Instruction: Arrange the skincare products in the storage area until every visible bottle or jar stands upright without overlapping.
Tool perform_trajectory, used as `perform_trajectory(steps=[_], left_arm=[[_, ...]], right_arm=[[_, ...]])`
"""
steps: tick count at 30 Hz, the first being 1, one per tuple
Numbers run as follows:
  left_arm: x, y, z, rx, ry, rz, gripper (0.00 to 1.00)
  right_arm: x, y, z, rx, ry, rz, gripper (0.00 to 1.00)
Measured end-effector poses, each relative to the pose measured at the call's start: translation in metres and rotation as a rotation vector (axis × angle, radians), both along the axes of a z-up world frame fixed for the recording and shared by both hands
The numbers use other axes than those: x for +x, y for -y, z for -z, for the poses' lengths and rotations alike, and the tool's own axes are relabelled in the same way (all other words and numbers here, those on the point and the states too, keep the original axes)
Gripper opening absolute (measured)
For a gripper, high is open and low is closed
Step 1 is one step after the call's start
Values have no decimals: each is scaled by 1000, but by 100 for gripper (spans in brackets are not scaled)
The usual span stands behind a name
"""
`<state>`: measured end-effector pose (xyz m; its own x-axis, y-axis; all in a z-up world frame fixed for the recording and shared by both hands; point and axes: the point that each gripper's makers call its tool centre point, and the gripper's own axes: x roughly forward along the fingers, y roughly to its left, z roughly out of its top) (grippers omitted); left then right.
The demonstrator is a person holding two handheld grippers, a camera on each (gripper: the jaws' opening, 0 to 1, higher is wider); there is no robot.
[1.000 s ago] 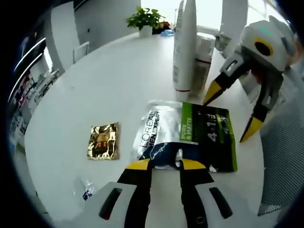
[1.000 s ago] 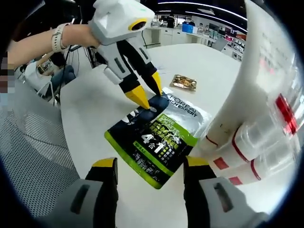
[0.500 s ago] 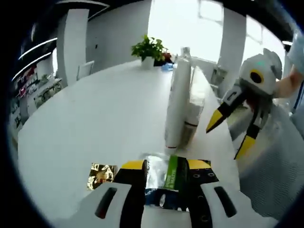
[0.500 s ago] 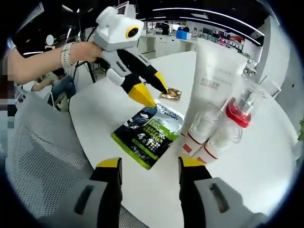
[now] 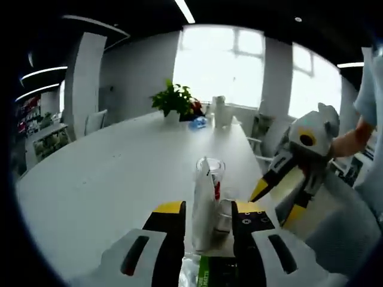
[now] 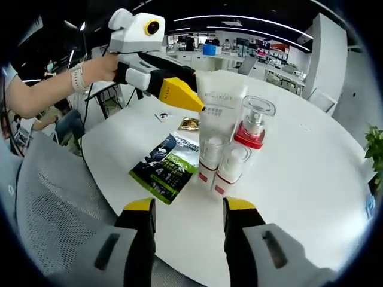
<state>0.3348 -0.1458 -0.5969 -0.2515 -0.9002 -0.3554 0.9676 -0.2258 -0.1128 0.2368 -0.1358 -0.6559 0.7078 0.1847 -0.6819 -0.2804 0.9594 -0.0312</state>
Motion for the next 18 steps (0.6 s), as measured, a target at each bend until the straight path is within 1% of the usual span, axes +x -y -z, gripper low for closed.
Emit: perform_trajectory(steps=[1,3,5,6,9,11,18], left_arm=[[-2,2,0,-6,-7,17,20],[0,5,3,4,-18,16,12],[3,5,5,13,-14,14,9],[4,5,4,11,-20,14,8],[-1,4,3,15,-26,28,8],[-5,4,2,17,-28,54,7],[-2,3,3,18,-49,89,7]], right_arm=[[-1,1,-1,0,3,1,45],[-3,4,-3,3,7,8,45],[-4,6,-5,1,12,14,45],[-5,8,-6,4,14,20,45],[-6,12,-5,11,16,31,44],[-6,14,-5,11,14,37,44],[-5,17,-8,13,22,43,44]])
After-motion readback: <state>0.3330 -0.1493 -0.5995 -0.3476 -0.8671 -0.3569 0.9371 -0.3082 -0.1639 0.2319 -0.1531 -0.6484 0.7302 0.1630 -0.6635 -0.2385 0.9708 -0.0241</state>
